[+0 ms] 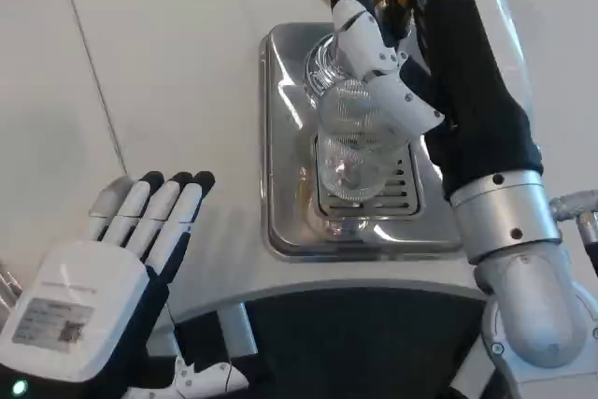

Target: Grasp the cup under the faucet to collect the drink, then remove the cup.

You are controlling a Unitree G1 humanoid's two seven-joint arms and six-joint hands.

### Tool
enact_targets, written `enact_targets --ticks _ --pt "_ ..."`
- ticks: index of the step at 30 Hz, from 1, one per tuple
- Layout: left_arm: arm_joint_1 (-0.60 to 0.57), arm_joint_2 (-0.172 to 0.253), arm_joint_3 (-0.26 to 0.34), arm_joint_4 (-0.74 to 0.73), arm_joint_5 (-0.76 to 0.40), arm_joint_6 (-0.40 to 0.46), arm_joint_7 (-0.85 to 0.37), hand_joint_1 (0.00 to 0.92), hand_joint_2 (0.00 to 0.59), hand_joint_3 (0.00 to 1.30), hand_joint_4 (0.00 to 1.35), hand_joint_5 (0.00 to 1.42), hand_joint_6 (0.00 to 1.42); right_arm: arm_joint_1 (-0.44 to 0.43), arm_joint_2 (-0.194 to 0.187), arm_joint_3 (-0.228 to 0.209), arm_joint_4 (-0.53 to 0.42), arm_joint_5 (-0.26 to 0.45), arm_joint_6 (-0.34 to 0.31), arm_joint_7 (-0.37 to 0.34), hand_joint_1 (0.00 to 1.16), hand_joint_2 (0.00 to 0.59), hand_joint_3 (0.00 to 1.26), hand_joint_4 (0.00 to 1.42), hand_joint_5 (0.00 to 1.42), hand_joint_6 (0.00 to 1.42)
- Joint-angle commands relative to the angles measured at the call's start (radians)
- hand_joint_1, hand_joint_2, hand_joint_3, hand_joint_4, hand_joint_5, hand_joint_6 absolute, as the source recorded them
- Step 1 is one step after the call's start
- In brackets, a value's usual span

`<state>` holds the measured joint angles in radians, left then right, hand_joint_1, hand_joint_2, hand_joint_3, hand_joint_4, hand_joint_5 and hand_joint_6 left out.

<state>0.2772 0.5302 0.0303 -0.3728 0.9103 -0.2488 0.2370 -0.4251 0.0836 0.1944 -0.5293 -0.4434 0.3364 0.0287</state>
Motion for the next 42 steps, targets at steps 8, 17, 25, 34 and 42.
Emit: enact_targets --ticks 8,17,25,34,42 --pt "-0.017 -0.023 -0.010 0.002 0.005 0.002 -0.001 0.000 0.026 0.00 0.00 0.00 0.00 0.020 -0.012 0.018 -0.015 0.032 0.030 0.019 0.38 0.494 0.00 0.00 0.00 0.00" --pt "-0.017 -0.023 -0.010 0.015 -0.005 -0.003 0.001 0.000 0.028 0.00 0.00 0.00 0.00 -0.034 -0.082 0.021 -0.010 0.011 0.087 0.090 0.17 0.458 0.00 0.00 0.00 0.00" --pt "-0.022 -0.025 -0.010 0.024 -0.009 -0.001 0.001 0.000 0.031 0.00 0.00 0.00 0.00 -0.131 -0.195 0.068 0.023 -0.067 0.141 0.207 0.07 0.461 0.02 0.00 0.00 0.01" --pt "-0.034 -0.023 -0.015 0.045 -0.016 -0.010 0.003 0.000 0.031 0.00 0.00 0.00 0.00 -0.160 -0.266 0.140 -0.031 -0.158 0.198 0.318 0.00 0.482 0.06 0.00 0.01 0.06" --pt "-0.048 -0.028 -0.024 0.053 -0.015 -0.004 0.000 0.000 0.033 0.00 0.00 0.00 0.00 -0.163 -0.294 0.280 -0.107 -0.328 0.264 0.441 0.00 0.503 0.06 0.00 0.01 0.06"
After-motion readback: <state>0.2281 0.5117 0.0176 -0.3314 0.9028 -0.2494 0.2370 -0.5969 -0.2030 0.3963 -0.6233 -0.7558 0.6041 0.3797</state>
